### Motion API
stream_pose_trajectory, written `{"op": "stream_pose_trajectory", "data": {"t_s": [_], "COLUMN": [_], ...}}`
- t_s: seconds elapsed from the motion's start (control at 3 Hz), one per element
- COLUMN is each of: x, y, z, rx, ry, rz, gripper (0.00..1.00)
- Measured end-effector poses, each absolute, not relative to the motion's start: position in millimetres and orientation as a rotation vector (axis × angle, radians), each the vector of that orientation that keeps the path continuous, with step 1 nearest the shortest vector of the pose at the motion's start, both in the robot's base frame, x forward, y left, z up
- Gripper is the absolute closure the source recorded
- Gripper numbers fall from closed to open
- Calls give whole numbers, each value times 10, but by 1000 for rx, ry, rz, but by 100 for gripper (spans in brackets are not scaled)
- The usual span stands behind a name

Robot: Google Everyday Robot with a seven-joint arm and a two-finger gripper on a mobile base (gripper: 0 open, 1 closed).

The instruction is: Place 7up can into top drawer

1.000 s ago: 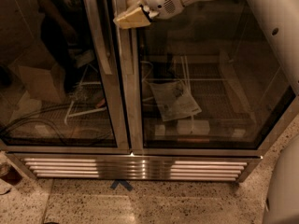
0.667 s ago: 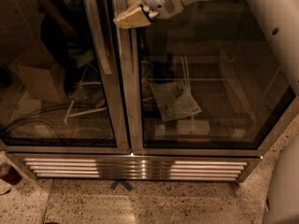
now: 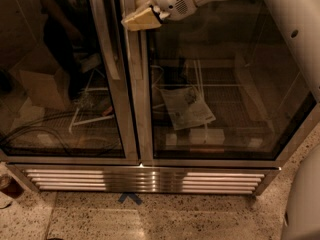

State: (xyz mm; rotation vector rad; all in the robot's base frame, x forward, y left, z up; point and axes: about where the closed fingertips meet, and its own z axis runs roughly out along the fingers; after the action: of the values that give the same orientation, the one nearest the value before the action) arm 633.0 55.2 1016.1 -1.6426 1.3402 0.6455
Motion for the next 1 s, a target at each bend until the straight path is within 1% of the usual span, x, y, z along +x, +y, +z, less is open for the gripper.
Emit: {"op": "stream_pose_trajectory", "data": {"t_s": [0.33, 0.67, 1.0], "x": [6330, 6330, 6283], "y": [552, 552, 585], "z": [10161, 10161, 10109], "rx": [-1643, -1643, -1634], "ry": [1340, 1340, 1350], "rz": [646, 646, 653], "gripper": [39, 16, 0]}}
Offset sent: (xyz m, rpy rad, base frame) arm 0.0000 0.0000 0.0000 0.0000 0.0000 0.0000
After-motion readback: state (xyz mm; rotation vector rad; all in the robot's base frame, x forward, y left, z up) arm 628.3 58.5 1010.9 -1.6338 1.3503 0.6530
